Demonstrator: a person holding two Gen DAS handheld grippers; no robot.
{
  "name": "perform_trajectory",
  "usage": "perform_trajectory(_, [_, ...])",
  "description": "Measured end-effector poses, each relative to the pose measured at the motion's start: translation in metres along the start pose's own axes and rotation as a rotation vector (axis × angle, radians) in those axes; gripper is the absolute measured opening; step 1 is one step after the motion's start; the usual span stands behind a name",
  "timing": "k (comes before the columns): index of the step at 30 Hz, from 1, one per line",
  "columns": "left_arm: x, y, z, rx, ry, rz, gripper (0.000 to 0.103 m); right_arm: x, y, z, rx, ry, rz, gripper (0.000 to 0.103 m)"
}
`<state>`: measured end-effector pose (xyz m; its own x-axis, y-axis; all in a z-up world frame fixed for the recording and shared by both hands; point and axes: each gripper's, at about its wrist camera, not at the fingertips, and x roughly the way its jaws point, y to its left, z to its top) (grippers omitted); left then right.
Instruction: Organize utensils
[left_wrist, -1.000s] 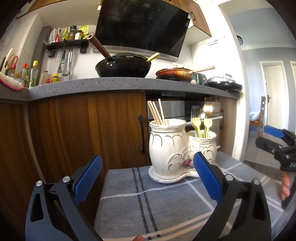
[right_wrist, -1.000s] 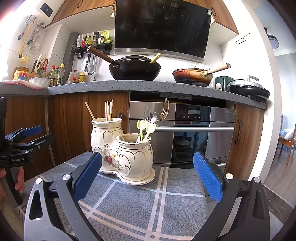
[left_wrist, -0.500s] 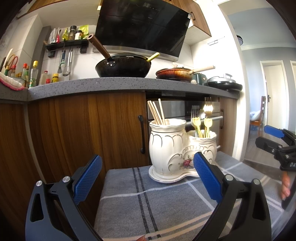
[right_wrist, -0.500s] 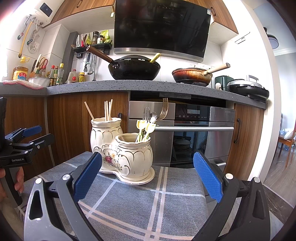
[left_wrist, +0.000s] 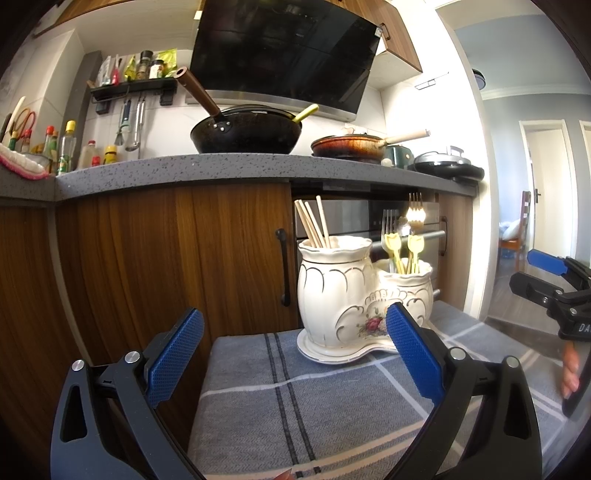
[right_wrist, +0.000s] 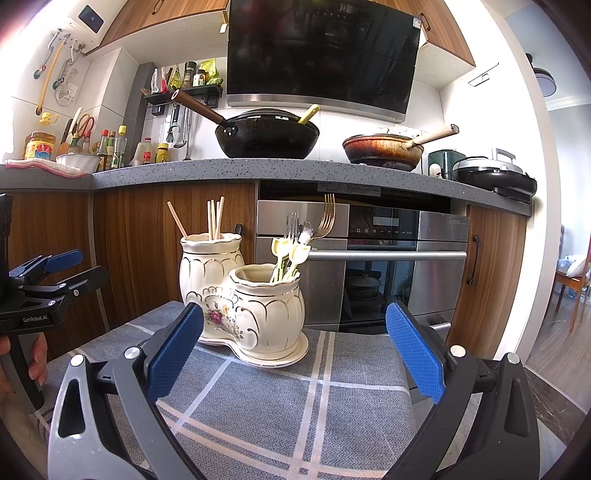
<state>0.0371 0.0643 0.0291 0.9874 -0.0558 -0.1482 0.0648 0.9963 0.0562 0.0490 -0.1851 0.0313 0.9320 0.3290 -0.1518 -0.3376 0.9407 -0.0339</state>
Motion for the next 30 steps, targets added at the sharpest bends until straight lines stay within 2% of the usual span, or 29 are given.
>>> perform_trajectory(19, [0.0003,-0.0005,0.0000,0.001,0.000,0.000,0.098,0.0003,-0.0013,-0.0002,0.002,0.002,-0.002,0.098])
perform_trajectory(30, [0.0076,0.0016,-0.0009,-0.003,0.030,0.003,0.098,0.0012,-0.0044,-0.0025,0.006,0.009,-0.006,0.098])
